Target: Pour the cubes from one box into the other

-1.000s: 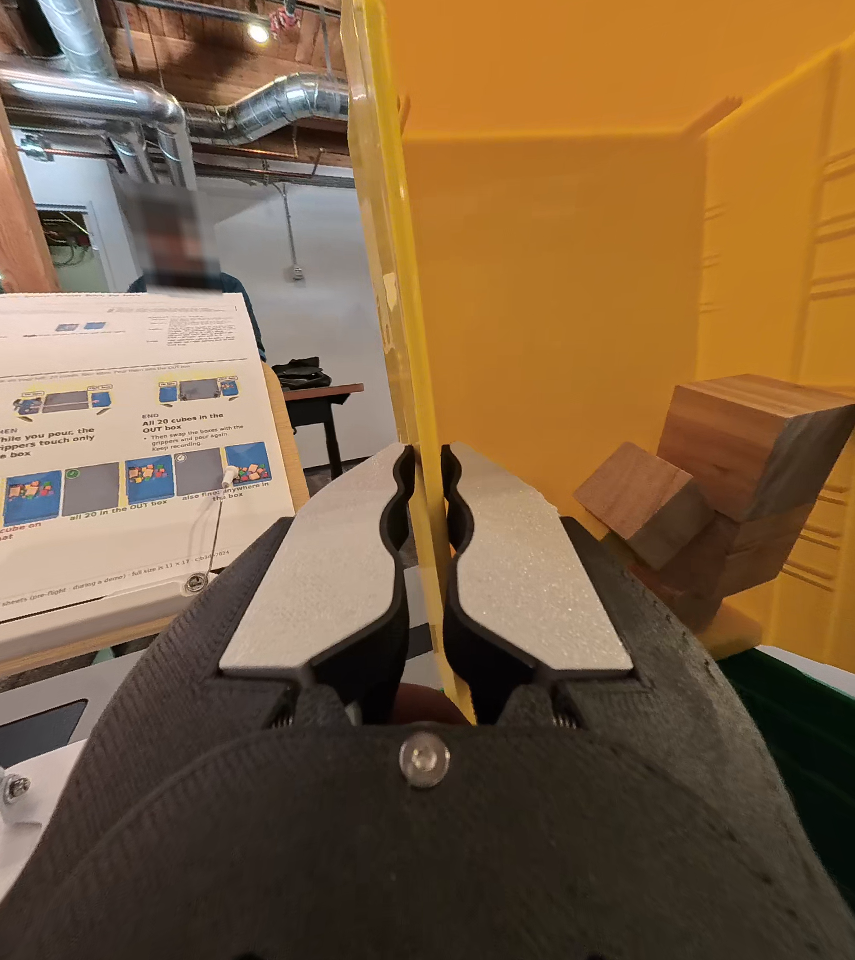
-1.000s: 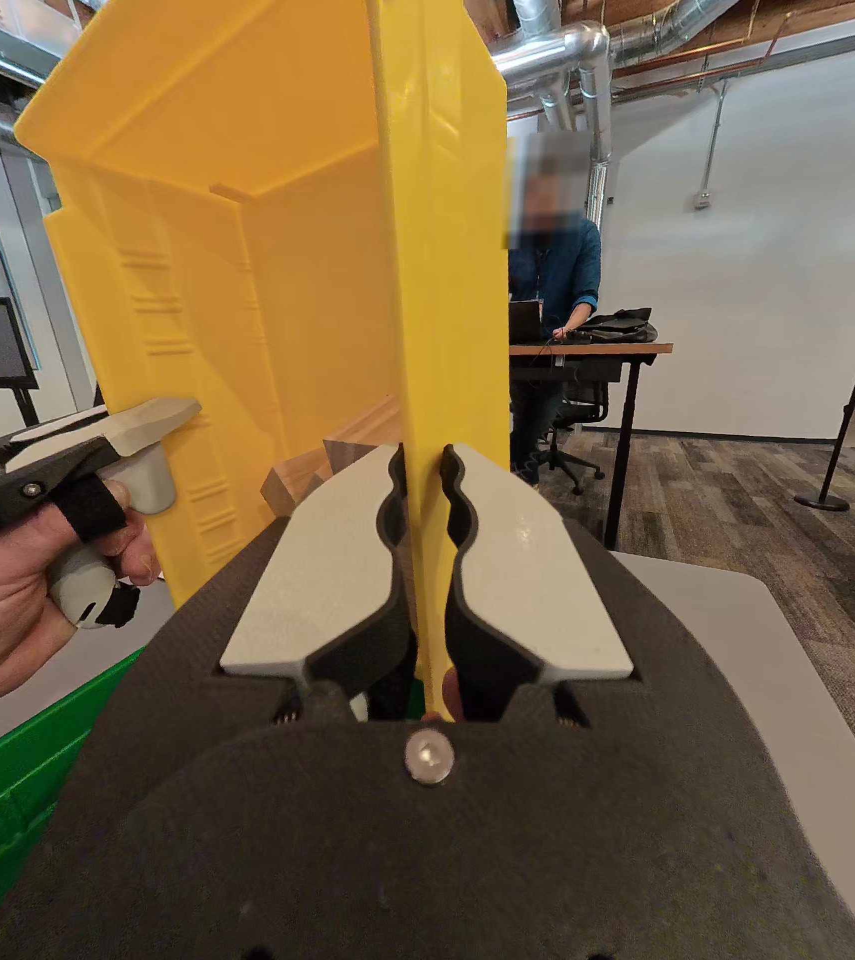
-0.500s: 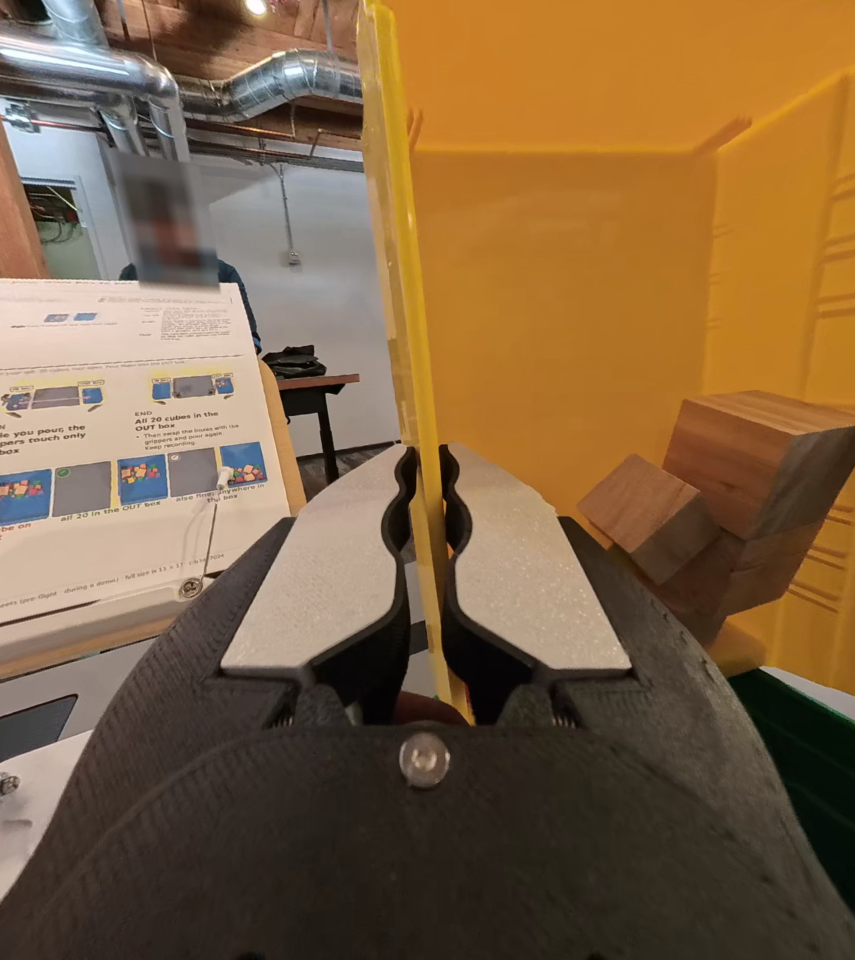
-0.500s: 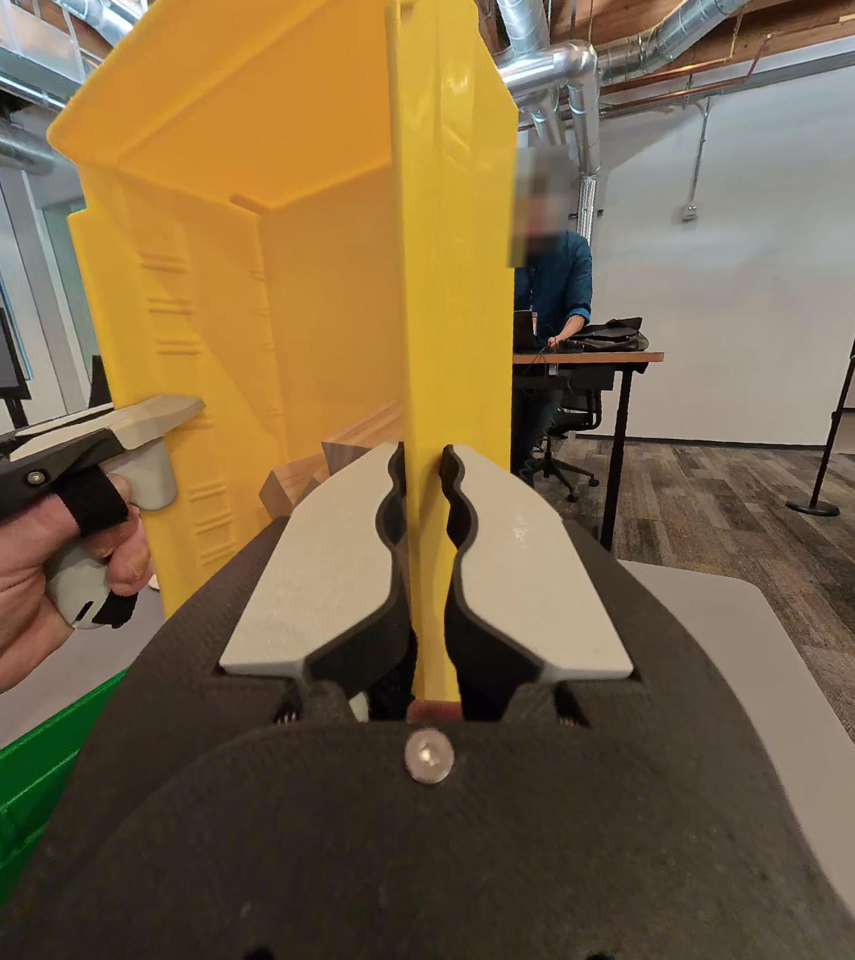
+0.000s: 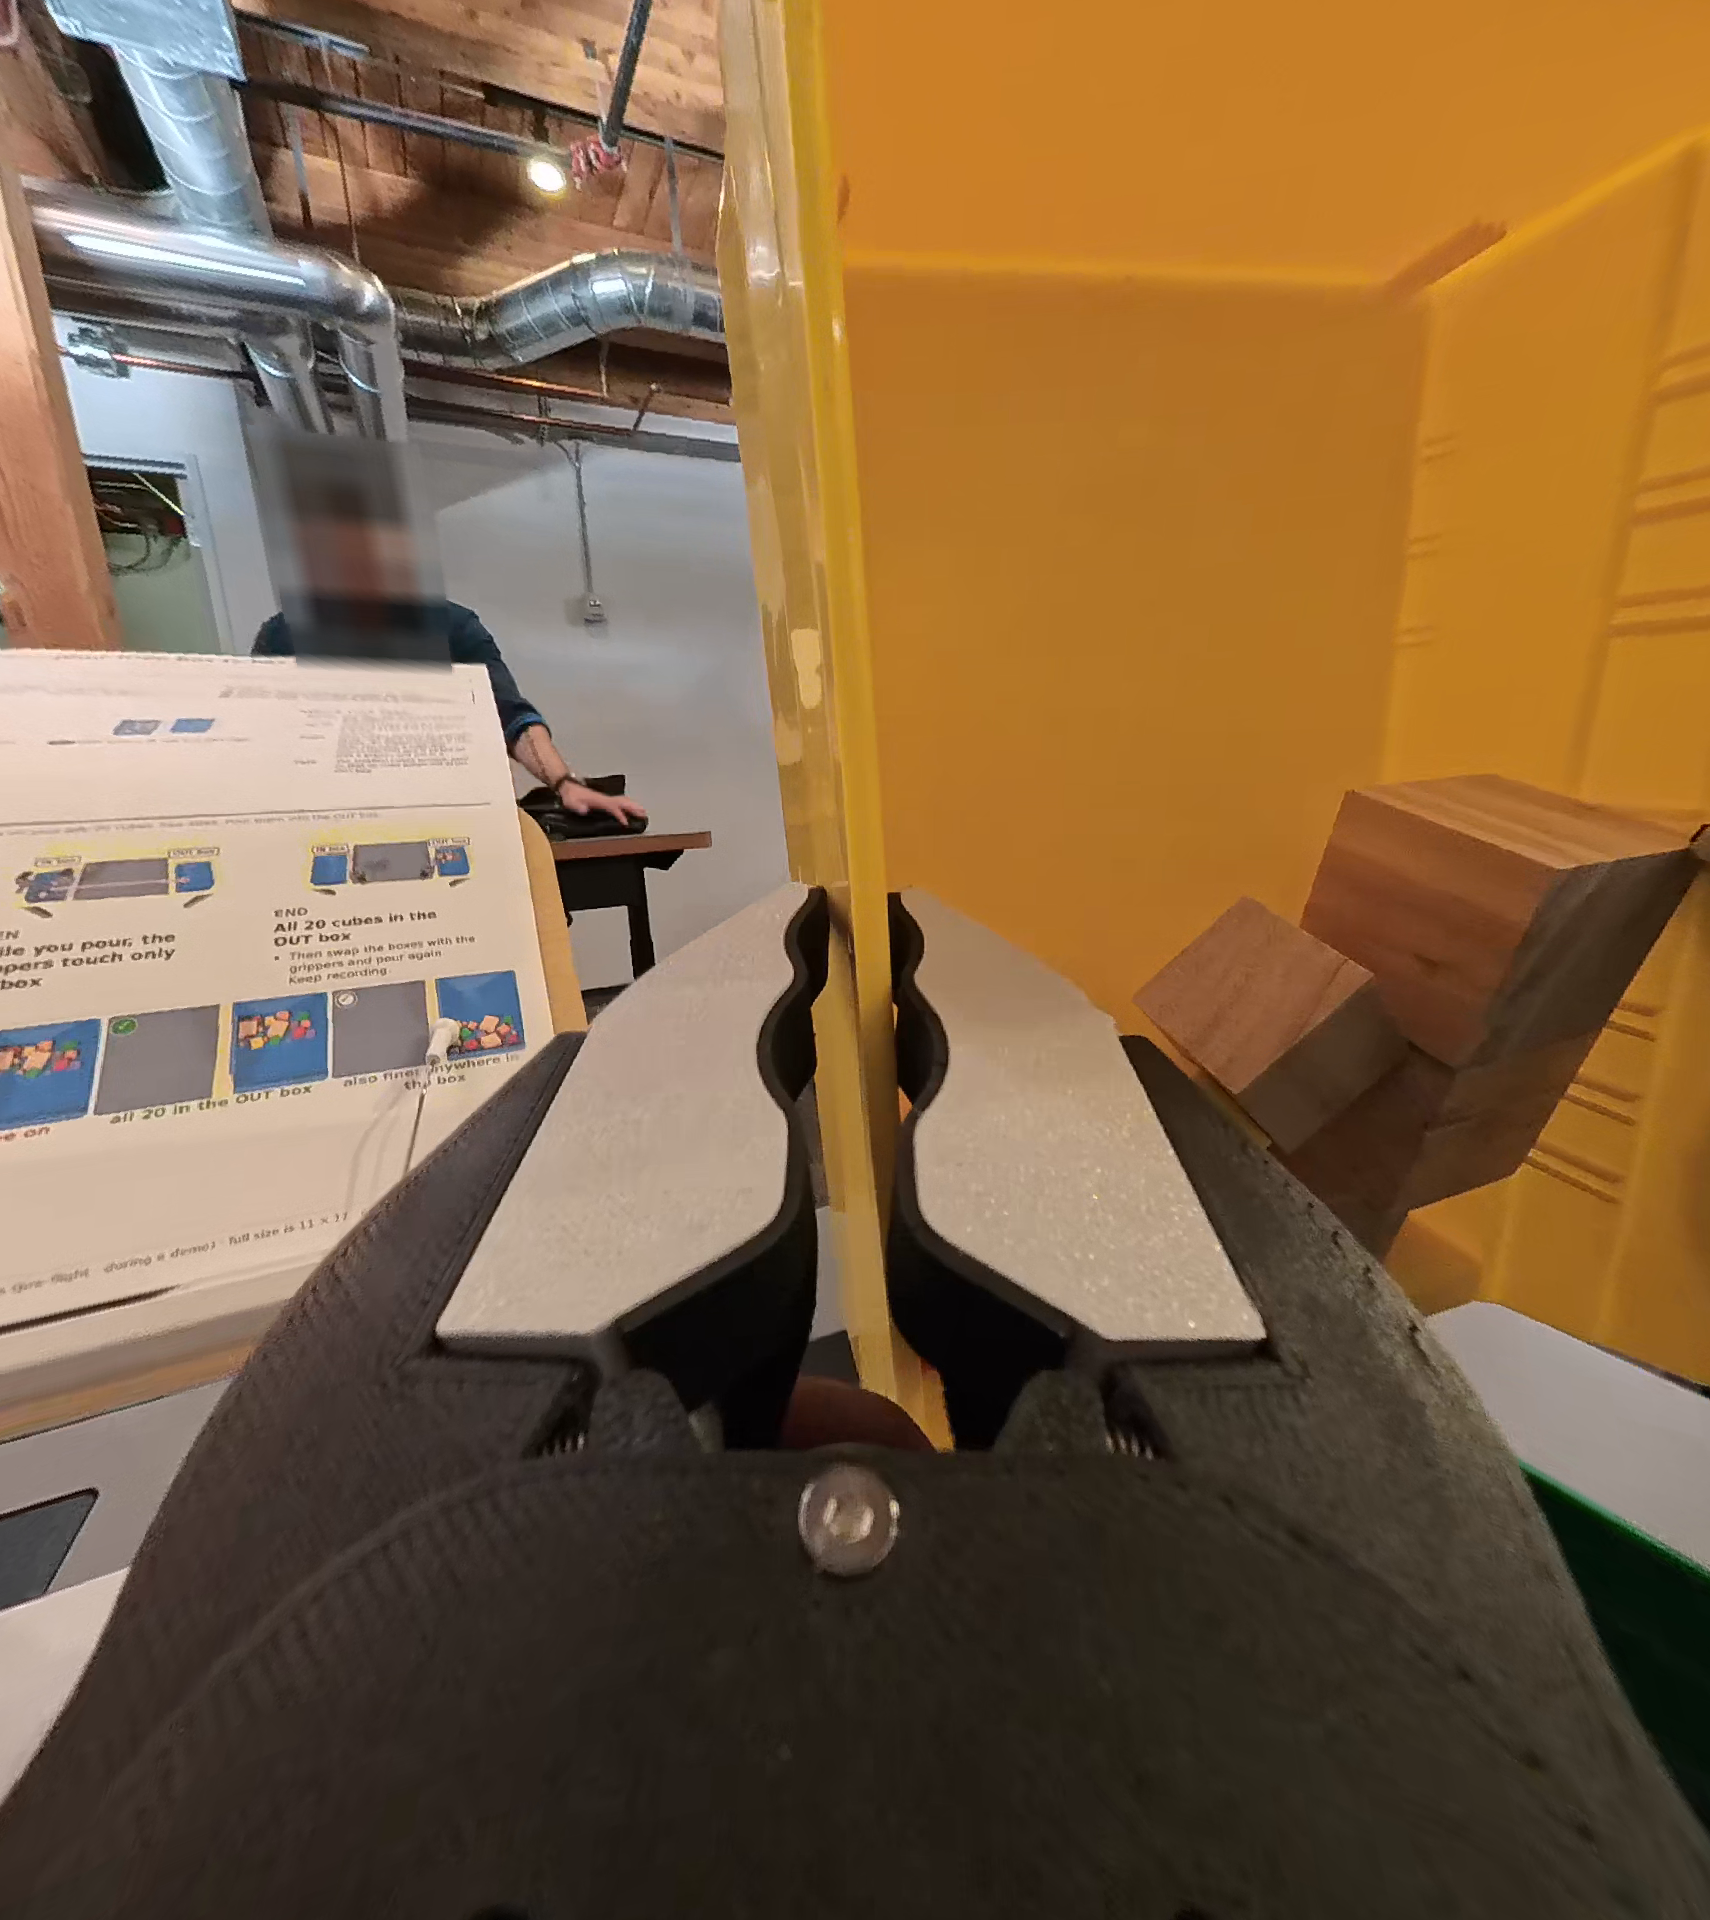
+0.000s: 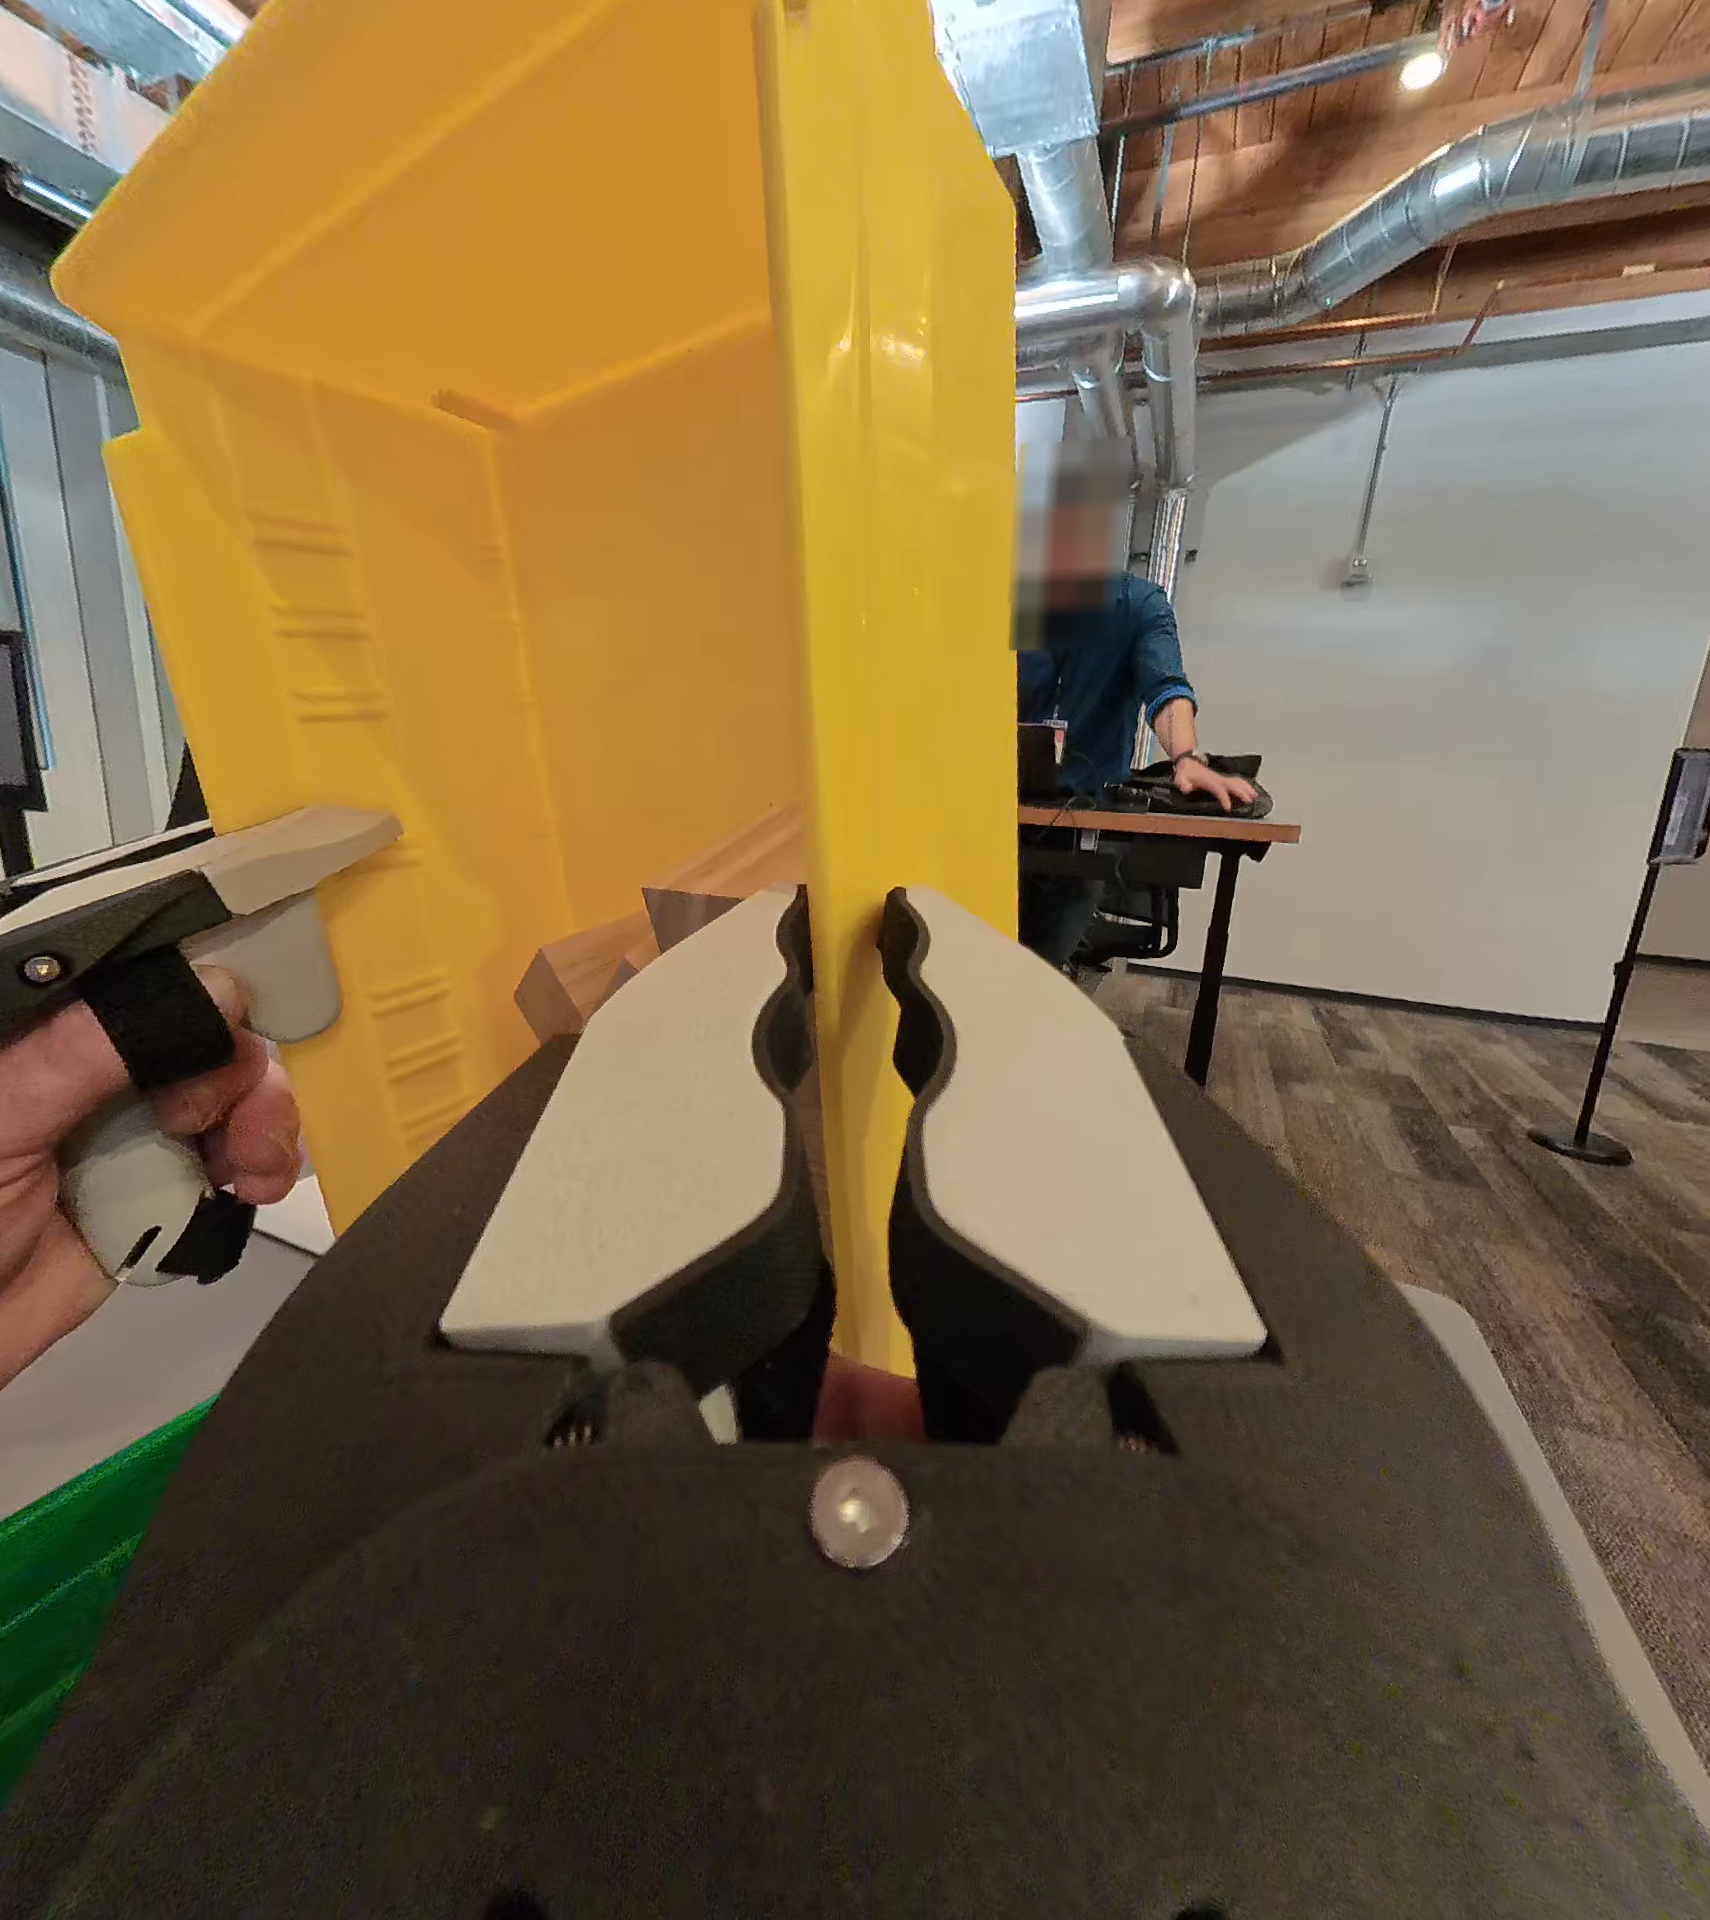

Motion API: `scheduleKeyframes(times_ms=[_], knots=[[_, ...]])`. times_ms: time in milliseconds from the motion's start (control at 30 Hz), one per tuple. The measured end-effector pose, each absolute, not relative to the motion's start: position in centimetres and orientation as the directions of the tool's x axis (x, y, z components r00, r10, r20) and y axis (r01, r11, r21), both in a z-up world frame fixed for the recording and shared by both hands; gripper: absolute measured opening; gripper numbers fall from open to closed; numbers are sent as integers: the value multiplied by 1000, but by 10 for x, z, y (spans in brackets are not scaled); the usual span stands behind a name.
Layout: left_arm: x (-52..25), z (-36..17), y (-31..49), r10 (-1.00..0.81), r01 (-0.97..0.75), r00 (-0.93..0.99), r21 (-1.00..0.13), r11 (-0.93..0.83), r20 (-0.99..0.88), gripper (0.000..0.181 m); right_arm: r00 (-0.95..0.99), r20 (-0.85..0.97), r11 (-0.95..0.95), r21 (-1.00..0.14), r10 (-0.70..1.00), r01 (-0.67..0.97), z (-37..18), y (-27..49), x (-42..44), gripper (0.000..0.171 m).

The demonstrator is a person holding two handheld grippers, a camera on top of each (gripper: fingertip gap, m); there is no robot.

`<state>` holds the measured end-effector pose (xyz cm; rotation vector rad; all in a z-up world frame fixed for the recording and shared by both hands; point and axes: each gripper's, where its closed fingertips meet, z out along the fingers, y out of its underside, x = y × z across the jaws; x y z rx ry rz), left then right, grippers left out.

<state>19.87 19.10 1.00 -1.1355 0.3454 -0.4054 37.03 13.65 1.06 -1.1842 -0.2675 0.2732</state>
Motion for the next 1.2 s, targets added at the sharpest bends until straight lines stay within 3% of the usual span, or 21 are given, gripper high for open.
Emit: scheduleKeyframes(times_ms=[333,1200], knots=[[197,27,190,-475,151,878,-906,396,-61,9,942,173,421,-906,286,39,30,131,368,7],[197,-18,199,-470,164,881,-897,411,-54,8,927,107,394,-918,359,-46,-25,141,366,8]])
